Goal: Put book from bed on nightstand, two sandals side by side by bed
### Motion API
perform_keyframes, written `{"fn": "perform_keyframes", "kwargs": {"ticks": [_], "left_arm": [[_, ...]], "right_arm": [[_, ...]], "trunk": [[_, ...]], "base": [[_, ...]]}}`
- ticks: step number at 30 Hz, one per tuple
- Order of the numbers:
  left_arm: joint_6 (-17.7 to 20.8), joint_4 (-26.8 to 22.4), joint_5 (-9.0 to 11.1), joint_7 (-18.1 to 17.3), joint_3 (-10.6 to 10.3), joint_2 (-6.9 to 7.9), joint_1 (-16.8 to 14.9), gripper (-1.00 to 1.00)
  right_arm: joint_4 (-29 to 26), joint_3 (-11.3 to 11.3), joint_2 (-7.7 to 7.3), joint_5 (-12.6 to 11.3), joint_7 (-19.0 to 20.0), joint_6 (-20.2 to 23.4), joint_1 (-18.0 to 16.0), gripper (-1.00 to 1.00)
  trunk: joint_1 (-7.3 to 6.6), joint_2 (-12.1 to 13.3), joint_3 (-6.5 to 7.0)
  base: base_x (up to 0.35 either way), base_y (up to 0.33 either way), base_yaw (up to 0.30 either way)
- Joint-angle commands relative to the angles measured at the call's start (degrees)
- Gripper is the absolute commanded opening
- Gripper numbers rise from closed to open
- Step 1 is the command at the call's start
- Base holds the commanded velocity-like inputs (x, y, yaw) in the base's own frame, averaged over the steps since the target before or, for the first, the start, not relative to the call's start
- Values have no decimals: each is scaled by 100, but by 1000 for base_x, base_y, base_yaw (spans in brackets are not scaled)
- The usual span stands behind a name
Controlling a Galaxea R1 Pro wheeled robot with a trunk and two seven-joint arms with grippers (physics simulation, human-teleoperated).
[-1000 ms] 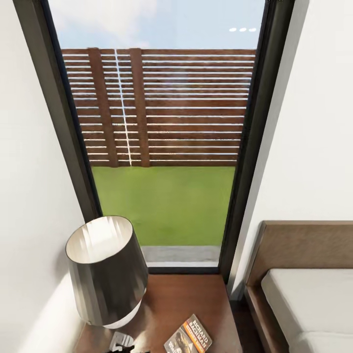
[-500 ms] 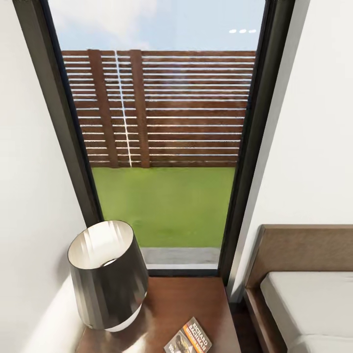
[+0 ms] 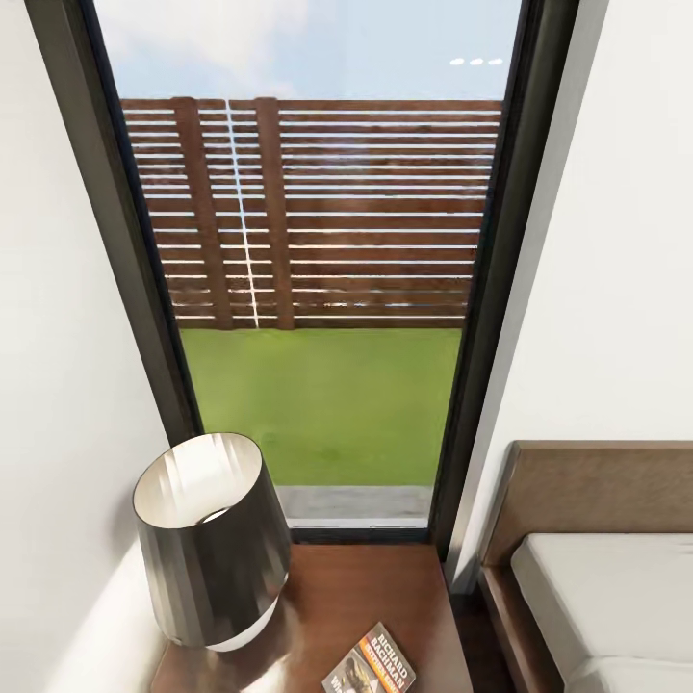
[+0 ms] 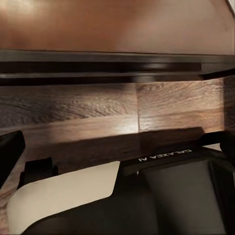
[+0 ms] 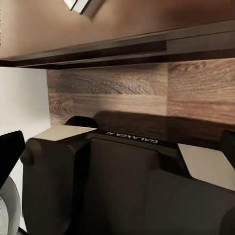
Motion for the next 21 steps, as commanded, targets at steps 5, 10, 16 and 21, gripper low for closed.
{"fn": "perform_keyframes", "kwargs": {"ticks": [5,10,16,21], "left_arm": [[0,10,69,147,-15,-4,-4,100],[0,14,78,161,-17,-12,-4,100],[0,8,73,163,-11,-7,-4,100],[0,8,73,163,-10,-6,-4,100]], "right_arm": [[21,50,49,-51,27,-25,-9,100],[21,50,63,-51,27,-26,-9,100],[21,50,65,-51,27,-28,-9,100],[21,50,57,-51,27,-28,-9,100]], "trunk": [[0,-3,-6],[0,-3,-6],[0,-3,-6],[0,-3,-6]], "base": [[0,0,0],[0,0,0],[0,0,0],[0,0,0]]}}
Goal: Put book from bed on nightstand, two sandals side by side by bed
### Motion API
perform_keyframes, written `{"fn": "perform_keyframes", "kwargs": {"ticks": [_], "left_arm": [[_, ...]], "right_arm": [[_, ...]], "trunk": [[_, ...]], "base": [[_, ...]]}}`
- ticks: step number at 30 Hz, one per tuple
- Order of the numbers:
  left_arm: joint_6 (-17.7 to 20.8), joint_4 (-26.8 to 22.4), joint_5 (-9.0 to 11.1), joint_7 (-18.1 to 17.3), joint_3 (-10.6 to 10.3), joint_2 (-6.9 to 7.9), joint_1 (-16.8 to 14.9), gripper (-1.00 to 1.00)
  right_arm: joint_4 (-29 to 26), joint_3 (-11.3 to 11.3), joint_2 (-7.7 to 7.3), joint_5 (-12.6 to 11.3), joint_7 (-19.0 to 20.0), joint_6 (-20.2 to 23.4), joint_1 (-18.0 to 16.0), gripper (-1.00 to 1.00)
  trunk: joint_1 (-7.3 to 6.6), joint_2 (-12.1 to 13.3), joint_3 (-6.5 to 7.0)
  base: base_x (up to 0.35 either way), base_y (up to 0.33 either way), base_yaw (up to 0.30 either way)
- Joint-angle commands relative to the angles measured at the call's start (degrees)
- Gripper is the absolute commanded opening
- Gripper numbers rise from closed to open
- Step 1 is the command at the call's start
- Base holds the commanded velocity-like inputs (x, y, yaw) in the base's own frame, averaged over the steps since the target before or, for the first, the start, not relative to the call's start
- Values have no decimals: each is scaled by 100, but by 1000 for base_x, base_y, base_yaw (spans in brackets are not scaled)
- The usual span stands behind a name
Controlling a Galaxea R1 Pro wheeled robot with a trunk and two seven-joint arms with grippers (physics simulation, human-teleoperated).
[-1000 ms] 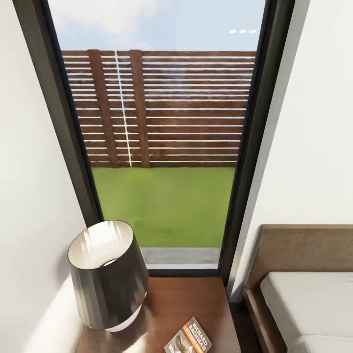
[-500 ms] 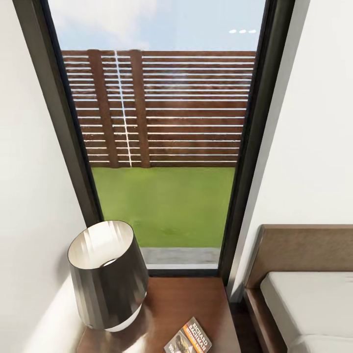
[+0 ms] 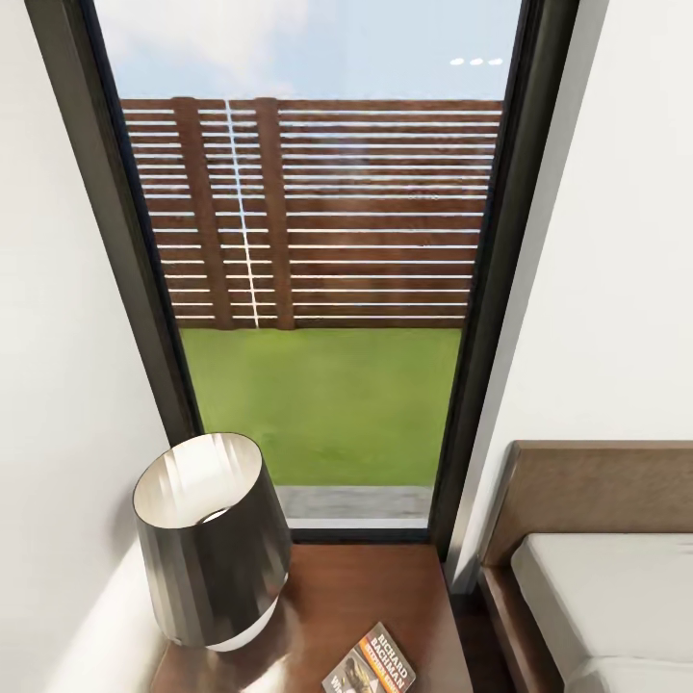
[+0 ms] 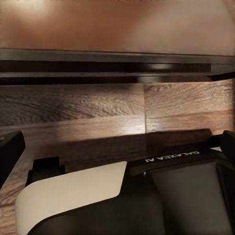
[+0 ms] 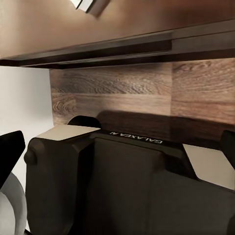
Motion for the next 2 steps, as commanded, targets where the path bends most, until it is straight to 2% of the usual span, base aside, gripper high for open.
{"fn": "perform_keyframes", "kwargs": {"ticks": [1,2], "left_arm": [[-3,9,57,-32,-12,2,-4,100],[-3,10,57,-32,-12,1,-4,100]], "right_arm": [[21,49,1,-51,27,-26,-9,100],[21,49,2,-51,27,-26,-9,100]], "trunk": [[0,-3,-6],[0,-3,-6]], "base": [[0,0,0],[0,0,0]]}}
